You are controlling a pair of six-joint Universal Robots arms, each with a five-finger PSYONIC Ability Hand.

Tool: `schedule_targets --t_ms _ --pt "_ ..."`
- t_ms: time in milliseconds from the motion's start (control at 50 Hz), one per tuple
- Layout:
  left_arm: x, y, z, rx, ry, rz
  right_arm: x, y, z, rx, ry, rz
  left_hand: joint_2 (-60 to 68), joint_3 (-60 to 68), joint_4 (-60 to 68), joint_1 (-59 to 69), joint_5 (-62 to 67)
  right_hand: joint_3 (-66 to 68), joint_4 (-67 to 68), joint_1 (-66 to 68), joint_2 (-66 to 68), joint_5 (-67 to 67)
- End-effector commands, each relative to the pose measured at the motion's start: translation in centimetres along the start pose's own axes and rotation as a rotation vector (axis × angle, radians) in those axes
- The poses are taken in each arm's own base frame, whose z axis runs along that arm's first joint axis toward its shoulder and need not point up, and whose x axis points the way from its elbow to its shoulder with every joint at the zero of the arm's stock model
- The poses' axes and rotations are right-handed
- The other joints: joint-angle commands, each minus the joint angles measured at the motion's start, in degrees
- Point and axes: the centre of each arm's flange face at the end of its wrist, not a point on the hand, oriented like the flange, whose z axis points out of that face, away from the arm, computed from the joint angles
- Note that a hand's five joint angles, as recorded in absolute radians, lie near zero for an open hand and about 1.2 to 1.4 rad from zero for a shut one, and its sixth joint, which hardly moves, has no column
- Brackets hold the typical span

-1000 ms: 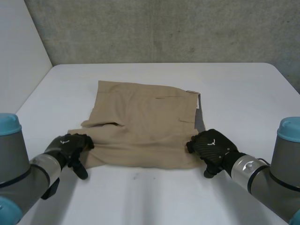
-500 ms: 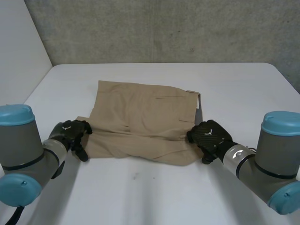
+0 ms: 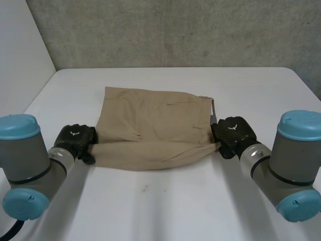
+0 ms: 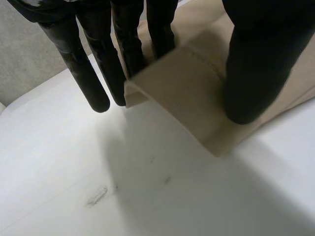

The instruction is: Fold the shorts.

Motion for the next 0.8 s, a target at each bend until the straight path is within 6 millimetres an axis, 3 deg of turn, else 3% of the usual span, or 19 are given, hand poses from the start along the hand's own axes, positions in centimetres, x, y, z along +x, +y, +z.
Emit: schedule_targets --t_ms 20,60,120,320,400,520,580,660,760,800 --pt "0.3 0.2 -0.5 -0.003 0.013 -0.002 0.1 0.0 -0.6 -0.02 0.006 0.045 29.67 29.96 29.88 28.76 30.62 12.46 11.96 26.0 12.07 14.16" --pt "0.4 0.2 -0.7 -0.003 0.016 -0.001 0.1 0.0 -0.7 -0.025 0.006 0.049 37.44 37.73 37.65 36.52 38.38 12.46 11.96 26.0 12.07 14.16" --pt "0.3 -0.5 -1.1 0.019 0.017 -0.001 0.2 -0.2 -0.7 -0.028 0.006 0.05 38.3 38.59 38.51 37.39 39.25 12.46 11.96 26.0 12.07 14.16" --pt "-0.2 -5.4 -4.8 0.166 0.082 -0.02 0.2 -1.9 -2.6 -0.039 -0.01 0.047 38.3 38.59 38.51 37.39 39.25 12.46 11.96 26.0 12.07 14.16" --pt "0.1 -5.3 -4.6 0.152 0.118 -0.032 -0.2 -1.9 -3.2 -0.061 -0.031 0.052 38.3 38.59 38.51 37.39 39.25 12.46 11.96 26.0 12.07 14.16" --pt "1.0 -1.2 -1.2 -0.002 0.141 -0.017 -1.3 -1.5 -3.2 -0.073 -0.057 0.04 4.91 5.2 5.12 3.99 5.85 12.46 11.96 26.0 12.07 14.16" --pt "0.8 -0.6 -0.3 -0.023 0.115 -0.001 -1.3 -1.3 -3.0 -0.077 -0.059 0.039 0.99 1.28 1.2 0.07 1.93 12.46 11.96 26.0 12.07 14.16" --pt "0.0 -1.4 0.1 -0.007 0.047 0.023 -1.1 -1.2 -2.9 -0.078 -0.053 0.042 0.48 0.76 0.69 -0.44 1.42 12.46 11.96 26.0 12.07 14.16" --pt "-1.1 -5.0 -2.2 0.104 -0.006 0.021 -0.9 -1.2 -2.8 -0.076 -0.047 0.049 0.64 0.93 0.85 -0.27 1.59 12.46 11.96 26.0 12.07 14.16" --pt "-1.2 -5.6 -3.2 0.126 -0.009 0.021 -0.9 -1.3 -2.8 -0.072 -0.041 0.056 0.64 0.93 0.85 -0.27 1.59 12.46 11.96 26.0 12.07 14.16"
